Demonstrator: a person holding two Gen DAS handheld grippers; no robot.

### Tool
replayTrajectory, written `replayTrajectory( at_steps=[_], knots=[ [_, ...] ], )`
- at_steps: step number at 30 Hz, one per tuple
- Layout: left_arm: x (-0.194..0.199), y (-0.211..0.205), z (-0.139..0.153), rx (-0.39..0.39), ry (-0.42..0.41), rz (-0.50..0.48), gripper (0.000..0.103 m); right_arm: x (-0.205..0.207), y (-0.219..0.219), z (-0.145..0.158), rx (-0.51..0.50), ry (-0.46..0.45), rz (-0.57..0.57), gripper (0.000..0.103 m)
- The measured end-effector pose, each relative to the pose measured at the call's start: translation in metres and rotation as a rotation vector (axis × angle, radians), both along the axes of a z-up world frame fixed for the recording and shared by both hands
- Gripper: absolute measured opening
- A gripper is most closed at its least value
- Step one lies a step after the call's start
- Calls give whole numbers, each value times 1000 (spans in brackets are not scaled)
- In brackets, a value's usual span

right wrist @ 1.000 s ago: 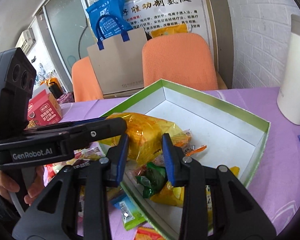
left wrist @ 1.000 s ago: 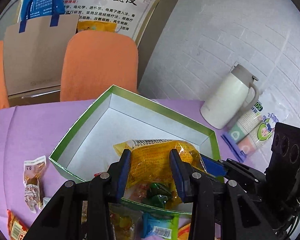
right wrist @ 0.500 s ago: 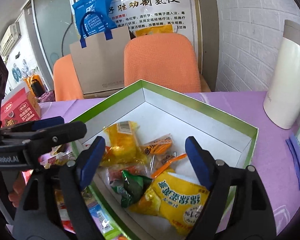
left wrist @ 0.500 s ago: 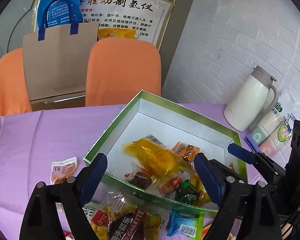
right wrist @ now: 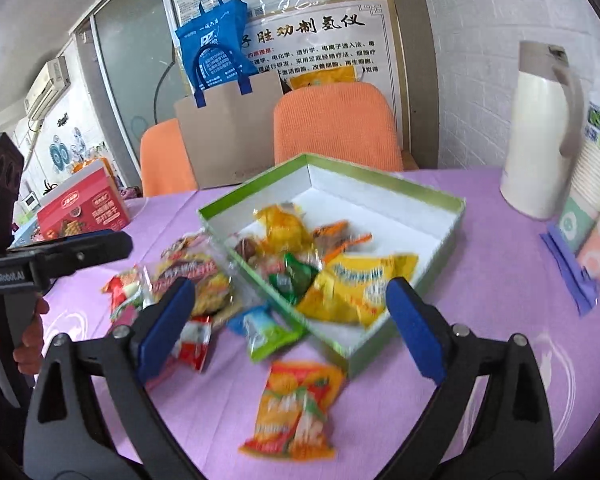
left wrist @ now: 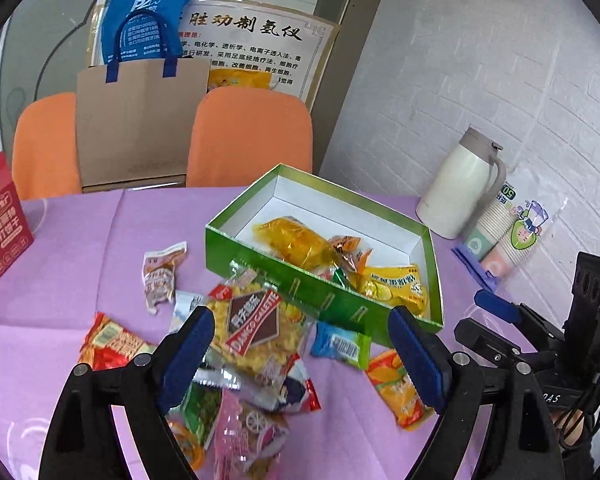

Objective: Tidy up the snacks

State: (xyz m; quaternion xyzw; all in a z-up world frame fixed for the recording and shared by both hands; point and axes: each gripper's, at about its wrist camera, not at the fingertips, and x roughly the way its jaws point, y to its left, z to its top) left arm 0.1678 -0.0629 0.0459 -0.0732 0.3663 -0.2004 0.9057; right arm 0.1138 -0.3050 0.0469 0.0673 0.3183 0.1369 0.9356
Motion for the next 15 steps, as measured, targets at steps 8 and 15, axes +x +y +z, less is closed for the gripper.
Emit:
replayTrajectory(
  at_steps=[8,15],
  knots=[
    [-58,14,-29,20,26,-26,90,-46,12,-28,-29,46,43,96],
    [-80,18,-47,-2,63,-61,91,-38,22,-57,-63,126,42,95]
  ],
)
